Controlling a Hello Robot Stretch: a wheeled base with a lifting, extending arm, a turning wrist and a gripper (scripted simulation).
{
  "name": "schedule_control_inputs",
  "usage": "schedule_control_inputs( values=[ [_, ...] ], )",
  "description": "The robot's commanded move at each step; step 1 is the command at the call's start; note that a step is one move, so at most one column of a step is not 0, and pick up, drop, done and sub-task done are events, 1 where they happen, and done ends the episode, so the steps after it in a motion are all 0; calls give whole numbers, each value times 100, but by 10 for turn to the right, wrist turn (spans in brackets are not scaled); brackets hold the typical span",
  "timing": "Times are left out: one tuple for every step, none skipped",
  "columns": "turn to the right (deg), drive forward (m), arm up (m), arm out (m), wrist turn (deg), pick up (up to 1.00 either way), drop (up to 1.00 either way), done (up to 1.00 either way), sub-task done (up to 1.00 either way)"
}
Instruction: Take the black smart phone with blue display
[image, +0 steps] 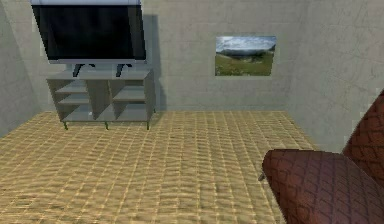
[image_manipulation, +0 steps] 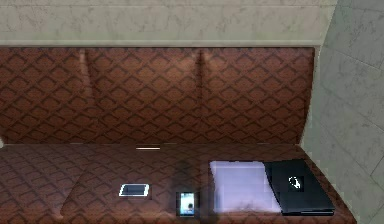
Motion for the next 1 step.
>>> schedule_control_inputs(
  values=[
    [0,0,4,0,0,0,0,0,0]
  ],
)
